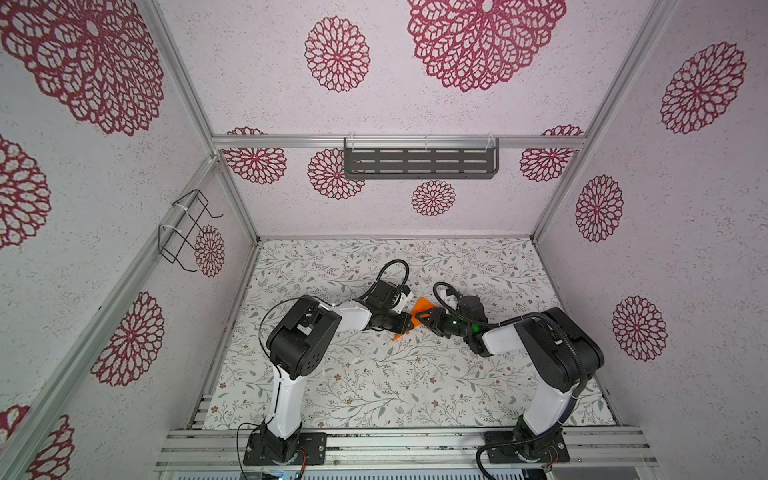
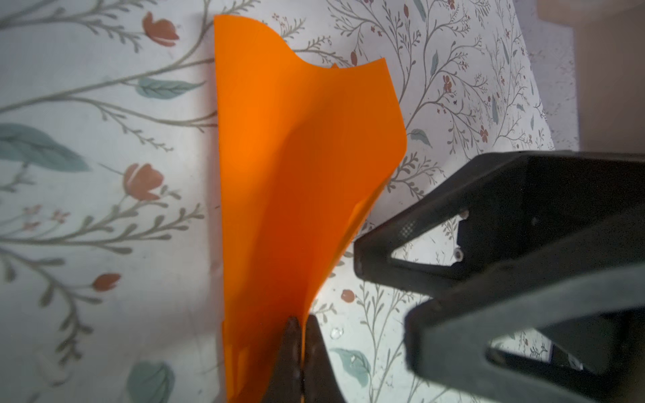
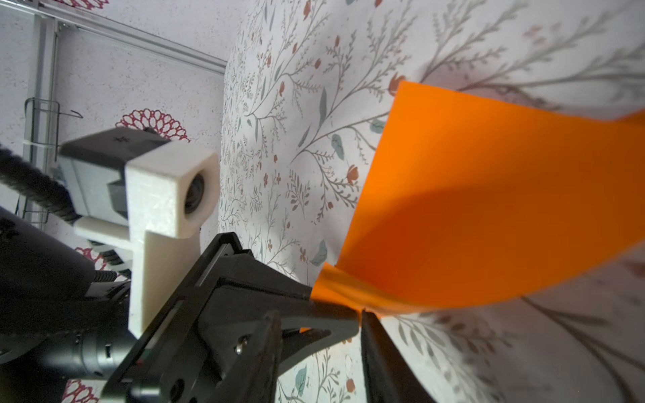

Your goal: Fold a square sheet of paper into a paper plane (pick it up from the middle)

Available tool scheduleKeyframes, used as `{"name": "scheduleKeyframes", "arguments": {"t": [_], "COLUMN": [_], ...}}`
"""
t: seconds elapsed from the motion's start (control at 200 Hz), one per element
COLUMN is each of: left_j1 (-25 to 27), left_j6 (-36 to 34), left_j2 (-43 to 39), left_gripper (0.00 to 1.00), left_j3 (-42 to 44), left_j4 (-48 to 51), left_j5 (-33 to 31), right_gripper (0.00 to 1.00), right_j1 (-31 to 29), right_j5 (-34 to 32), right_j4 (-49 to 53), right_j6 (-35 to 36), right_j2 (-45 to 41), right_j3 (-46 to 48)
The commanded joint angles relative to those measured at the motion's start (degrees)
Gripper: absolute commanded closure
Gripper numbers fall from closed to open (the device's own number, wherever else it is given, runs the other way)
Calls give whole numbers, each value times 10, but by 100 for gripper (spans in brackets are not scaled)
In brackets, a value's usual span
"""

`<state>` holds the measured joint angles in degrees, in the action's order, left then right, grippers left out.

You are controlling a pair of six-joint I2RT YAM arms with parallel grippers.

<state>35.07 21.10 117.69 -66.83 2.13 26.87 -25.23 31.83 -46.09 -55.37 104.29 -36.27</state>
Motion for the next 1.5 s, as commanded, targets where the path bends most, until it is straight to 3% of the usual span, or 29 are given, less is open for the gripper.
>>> {"name": "scheduleKeyframes", "arguments": {"t": [0.0, 0.811, 1.491], "left_j1": [-6, -13, -28], "left_j6": [8, 17, 42], "left_j2": [6, 3, -40], "left_gripper": [100, 91, 85], "left_j3": [3, 15, 57], "left_j4": [12, 24, 43], "left_j5": [-9, -15, -17], "right_gripper": [61, 64, 64], "right_j1": [-3, 0, 5], "right_j5": [25, 10, 2], "right_j4": [-63, -98, -61], "right_j6": [-7, -30, -29], "right_j2": [16, 79, 95], "right_j3": [-18, -35, -40]}}
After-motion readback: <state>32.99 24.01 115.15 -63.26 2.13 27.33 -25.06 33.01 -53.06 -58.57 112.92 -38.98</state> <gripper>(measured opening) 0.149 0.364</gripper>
